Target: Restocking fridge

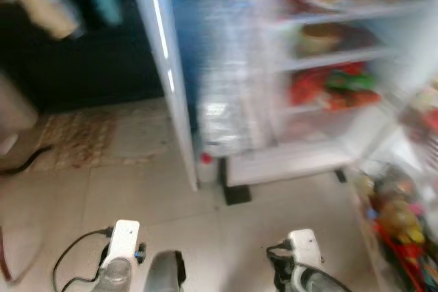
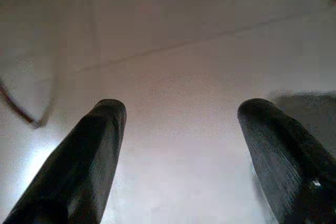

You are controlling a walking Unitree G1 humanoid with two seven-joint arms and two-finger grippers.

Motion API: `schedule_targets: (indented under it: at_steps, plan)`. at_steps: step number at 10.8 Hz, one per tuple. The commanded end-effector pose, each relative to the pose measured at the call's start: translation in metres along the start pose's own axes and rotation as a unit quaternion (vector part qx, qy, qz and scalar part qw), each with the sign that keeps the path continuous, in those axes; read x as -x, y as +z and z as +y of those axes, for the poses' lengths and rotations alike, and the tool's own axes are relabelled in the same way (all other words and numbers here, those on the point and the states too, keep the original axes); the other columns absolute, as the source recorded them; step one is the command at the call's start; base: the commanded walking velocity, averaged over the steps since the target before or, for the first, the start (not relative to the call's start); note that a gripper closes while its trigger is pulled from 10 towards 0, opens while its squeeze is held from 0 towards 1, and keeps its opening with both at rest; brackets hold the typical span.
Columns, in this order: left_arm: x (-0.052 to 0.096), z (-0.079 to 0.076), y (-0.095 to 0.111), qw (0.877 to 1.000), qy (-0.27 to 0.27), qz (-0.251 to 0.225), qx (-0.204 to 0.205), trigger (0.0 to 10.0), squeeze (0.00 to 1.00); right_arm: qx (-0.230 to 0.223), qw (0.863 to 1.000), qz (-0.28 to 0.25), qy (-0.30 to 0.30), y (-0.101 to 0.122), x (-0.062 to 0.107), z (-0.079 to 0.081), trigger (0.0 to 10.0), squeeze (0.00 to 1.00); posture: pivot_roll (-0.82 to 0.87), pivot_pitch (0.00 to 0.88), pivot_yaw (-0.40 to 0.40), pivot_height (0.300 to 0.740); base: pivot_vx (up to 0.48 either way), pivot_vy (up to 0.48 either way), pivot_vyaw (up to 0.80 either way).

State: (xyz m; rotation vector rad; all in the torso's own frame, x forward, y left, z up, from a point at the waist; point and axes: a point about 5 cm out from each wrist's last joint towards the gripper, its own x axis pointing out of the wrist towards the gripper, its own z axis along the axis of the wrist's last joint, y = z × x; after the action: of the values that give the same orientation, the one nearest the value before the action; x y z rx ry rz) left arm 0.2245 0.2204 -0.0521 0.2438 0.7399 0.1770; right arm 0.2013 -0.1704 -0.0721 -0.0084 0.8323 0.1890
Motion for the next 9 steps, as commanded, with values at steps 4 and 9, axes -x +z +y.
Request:
schedule_targets:
  at_steps: [4, 9]
  plan:
    - [0.002, -0.003, -0.009, 1.000, -0.009, 0.022, -0.004, 10.0, 0.00, -0.023, 0.996, 0.089, -0.008, -0.048, 0.013, 0.000, 10.0, 0.00, -0.04, 0.143, 0.060, 0.585, 0.000, 0.070, 0.00]
    - [0.003, -0.005, -0.014, 0.999, -0.018, 0.030, -0.003, 10.0, 0.00, -0.014, 0.996, 0.090, -0.011, -0.048, 0.013, -0.001, 10.0, 0.00, -0.03, 0.136, 0.060, 0.669, 0.000, 0.000, 0.00]
